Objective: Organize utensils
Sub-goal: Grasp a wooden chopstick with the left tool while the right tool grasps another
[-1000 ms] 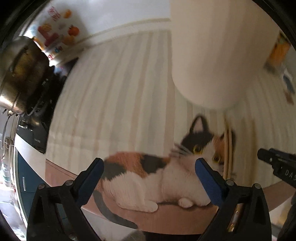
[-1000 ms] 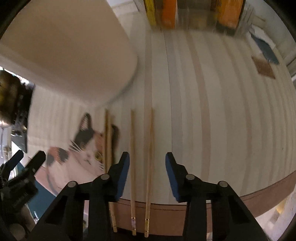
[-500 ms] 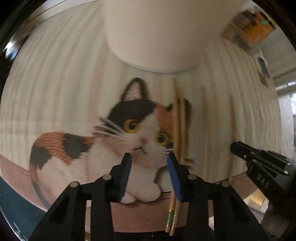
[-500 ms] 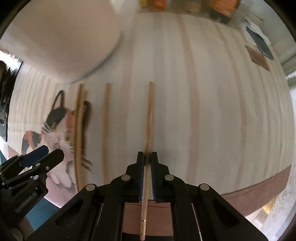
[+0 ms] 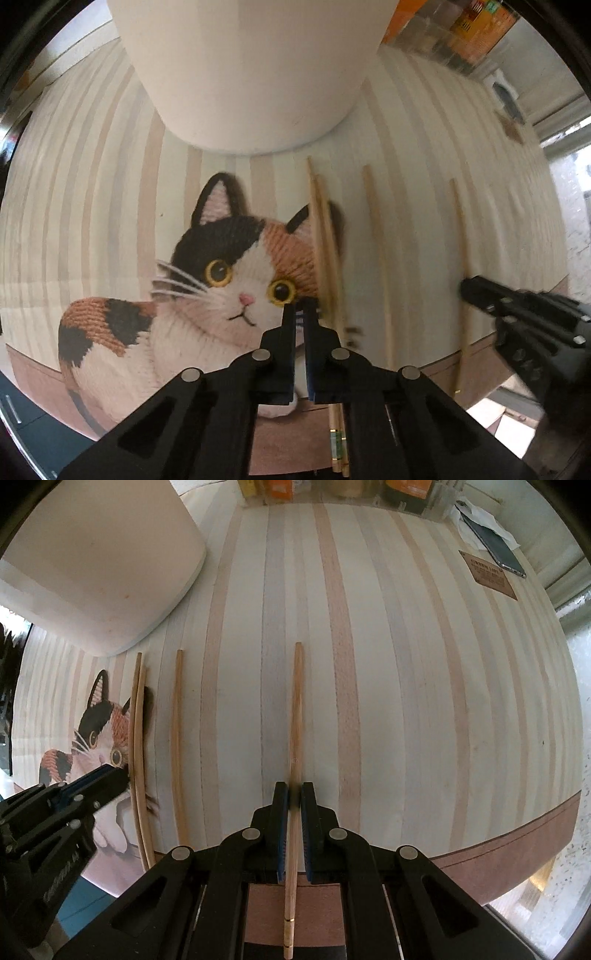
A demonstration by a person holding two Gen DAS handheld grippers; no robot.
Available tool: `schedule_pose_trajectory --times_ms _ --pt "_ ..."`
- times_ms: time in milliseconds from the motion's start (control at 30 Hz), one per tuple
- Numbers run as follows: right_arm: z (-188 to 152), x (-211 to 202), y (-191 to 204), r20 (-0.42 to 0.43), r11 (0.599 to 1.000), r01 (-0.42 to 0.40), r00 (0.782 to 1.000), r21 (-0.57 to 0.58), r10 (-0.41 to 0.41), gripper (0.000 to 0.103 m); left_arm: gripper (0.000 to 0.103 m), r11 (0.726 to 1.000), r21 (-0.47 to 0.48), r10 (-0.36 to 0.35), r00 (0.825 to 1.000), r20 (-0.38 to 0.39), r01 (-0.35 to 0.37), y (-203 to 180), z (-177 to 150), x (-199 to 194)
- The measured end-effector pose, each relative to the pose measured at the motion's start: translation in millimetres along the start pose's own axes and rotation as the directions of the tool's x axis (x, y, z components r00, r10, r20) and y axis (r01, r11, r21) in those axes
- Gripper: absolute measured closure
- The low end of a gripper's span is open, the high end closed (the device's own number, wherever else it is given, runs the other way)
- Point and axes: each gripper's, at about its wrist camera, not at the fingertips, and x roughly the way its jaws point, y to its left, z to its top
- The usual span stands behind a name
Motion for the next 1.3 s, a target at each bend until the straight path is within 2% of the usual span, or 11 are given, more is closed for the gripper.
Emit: schedule_pose_trajectory --times_ms 100,167,267,333,467,633,733,800,1000,1167,1300 --pt "12.0 -5.2 -2.1 -0.003 1.000 -0.004 1.000 0.007 0.004 0.096 0.103 1.000 -0.010 0.006 1.000 0.000 -0.006 3.6 -3.5 -1.5" --pt "11.9 -5.2 -3.7 -0.003 1.000 -0.007 1.000 0.013 0.007 0.096 0.103 0.999 -0.034 0.011 1.000 -0.006 -0.011 24.4 -9.2 -2.8" --pt "14.8 -8.4 -6.9 -0.005 0.999 -0.022 1.000 0.028 0.022 0.096 0.101 0.984 -0.136 -0.118 0.993 -0.006 0.116 44.7 -11.7 -9.2" --pt "14.3 -8.4 -9.5 -0.005 0.999 -0.028 1.000 0.034 0.028 0.096 0.097 0.959 -0.184 -0.223 0.975 -0.010 0.217 48.8 -10.1 -9.9" --pt "15.5 -8.6 -13.4 -0.006 0.999 -0.031 0.999 0.040 0.032 0.096 0.083 0.951 -0.158 -0.270 0.963 -0.003 0.266 33.4 -9.1 -11.3" --pt "16.9 -10.5 -17.6 -0.007 0.999 -0.034 0.999 0.042 0.034 0.096 0.083 0.975 -0.097 -0.205 0.978 -0.037 0.201 9.3 -3.4 -4.5" --pt "16.0 -9.8 -15.3 -0.006 0.998 -0.032 0.999 0.049 0.032 0.096 0.090 0.980 -0.085 -0.181 0.983 -0.028 0.178 5.7 -1.9 0.1" --pt "15.7 -9.9 -16.2 -0.005 0.998 -0.033 0.999 0.053 0.033 0.096 0.096 0.980 -0.083 -0.181 0.983 -0.022 0.178 8.4 -3.2 0.2" --pt "15.8 -10.2 -16.8 -0.001 0.998 -0.037 0.999 0.059 0.037 0.096 0.096 0.974 -0.109 -0.203 0.979 -0.022 0.200 25.2 -10.8 -1.7" --pt "15.0 -10.5 -16.7 -0.001 0.998 -0.033 0.999 0.053 0.033 0.096 0.100 0.996 -0.059 -0.074 0.997 -0.004 0.074 32.0 -20.7 -12.8" --pt "12.5 -9.7 -15.5 -0.003 0.998 -0.031 1.000 0.051 0.031 0.096 0.101 0.997 -0.075 0.031 0.999 0.011 -0.030 51.3 -28.2 -18.8"
